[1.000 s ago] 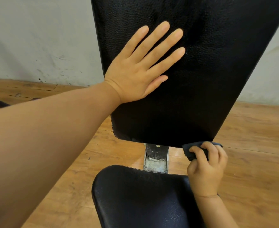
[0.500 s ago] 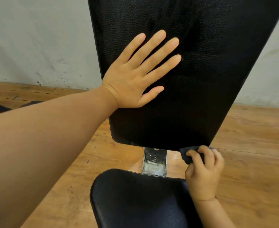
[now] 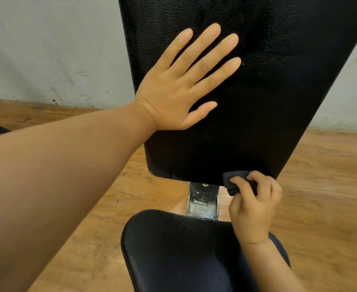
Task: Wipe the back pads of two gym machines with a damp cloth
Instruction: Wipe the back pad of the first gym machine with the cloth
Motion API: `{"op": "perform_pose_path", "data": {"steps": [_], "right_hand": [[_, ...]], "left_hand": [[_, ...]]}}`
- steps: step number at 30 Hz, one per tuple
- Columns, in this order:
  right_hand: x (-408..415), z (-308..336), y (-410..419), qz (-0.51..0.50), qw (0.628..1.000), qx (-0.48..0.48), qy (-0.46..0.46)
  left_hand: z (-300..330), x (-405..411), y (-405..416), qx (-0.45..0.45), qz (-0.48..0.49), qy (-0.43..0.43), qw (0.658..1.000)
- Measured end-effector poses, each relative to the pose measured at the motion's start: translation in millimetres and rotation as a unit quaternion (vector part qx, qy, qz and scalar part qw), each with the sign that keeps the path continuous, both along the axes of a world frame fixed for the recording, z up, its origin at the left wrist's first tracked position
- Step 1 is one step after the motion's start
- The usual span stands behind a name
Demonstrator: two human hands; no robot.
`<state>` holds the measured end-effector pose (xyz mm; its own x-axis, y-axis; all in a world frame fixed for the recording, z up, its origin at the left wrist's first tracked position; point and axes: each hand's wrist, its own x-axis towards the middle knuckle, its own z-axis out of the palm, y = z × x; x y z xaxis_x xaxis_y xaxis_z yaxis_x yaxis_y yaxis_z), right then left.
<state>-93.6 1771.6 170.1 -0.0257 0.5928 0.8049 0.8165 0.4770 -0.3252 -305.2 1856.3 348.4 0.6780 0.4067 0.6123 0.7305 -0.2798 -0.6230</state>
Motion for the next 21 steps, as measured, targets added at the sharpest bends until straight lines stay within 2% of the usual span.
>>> {"op": "perform_pose_path", "data": {"steps": [6,10,13,21], "right_hand": [[3,-6,1,0.001,0.999,0.024,-0.023],[4,-29,-11,0.024,0.998,-0.03,-0.052],[-1,-36,-16,0.018,0.997,-0.07,-0.03],[-46,-20,-15,0.056,0.995,-0.081,-0.011]], "left_hand": [[0,0,0,0.002,-0.002,0.002,1.0],[-1,-1,-1,-0.002,0.0,-0.005,1.0],[0,1,-1,-0.003,0.001,-0.003,1.0],[2,1,-2,0.006,0.002,0.007,1.0]]}}
